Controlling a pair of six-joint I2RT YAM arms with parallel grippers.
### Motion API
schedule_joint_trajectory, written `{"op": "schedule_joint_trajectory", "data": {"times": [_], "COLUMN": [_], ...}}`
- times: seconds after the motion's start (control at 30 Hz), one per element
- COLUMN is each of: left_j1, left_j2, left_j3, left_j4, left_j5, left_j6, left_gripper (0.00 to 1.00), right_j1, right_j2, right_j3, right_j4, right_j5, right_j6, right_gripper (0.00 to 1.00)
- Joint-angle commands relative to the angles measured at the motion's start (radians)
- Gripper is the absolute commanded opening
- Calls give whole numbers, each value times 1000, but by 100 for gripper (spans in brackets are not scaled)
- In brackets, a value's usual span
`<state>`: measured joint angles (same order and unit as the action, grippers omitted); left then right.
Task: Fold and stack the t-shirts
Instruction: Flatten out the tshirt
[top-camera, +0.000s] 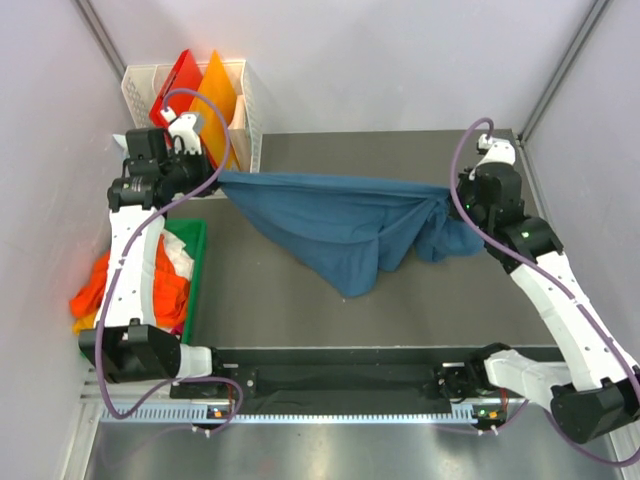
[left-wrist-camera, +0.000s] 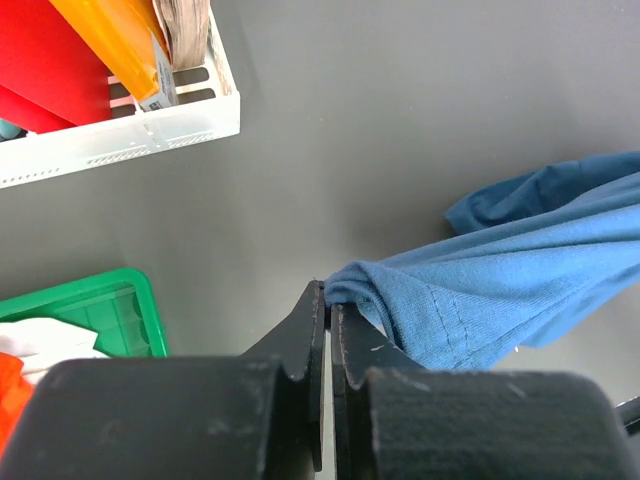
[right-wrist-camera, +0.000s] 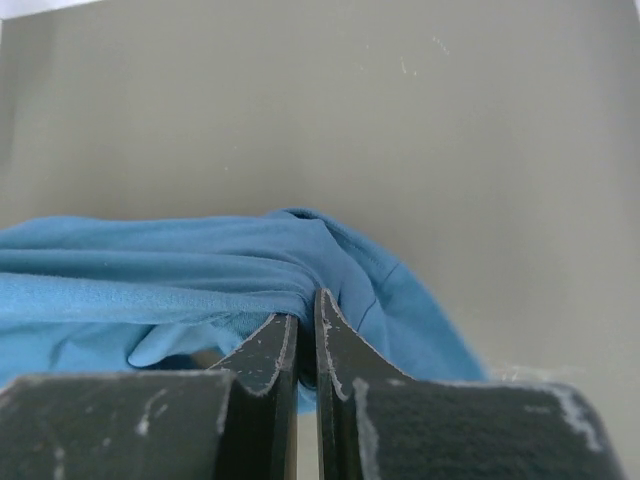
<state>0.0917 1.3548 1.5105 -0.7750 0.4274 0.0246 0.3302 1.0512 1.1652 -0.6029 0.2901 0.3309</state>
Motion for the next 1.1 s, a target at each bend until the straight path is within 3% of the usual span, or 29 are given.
{"op": "schedule_joint_trajectory", "data": {"times": [0.0,0.27,0.4,0.6,0.77,1.07], "left_j1": [60,62,63,69,69,69], "left_j2": [-22,-86,-97,-132,-174,-204], "left_j3": [76,220,306,300,254,110], "left_j4": [48,51,36,34,43,62], "left_j5": [-159,-184,-268,-331,-320,-228], "left_j6": [11,-23,-22,-22,-22,-5], "left_gripper": [0,0,0,0,0,0], "right_j1": [-62,-45,-42,-42,-43,-42], "right_j2": [-117,-194,-178,-186,-215,-269], "right_j3": [63,209,382,499,472,252], "right_j4": [15,51,48,26,-33,-61], "right_j5": [214,325,423,459,426,396], "right_j6": [-95,-165,-200,-190,-164,-148], "right_gripper": [0,0,0,0,0,0]}}
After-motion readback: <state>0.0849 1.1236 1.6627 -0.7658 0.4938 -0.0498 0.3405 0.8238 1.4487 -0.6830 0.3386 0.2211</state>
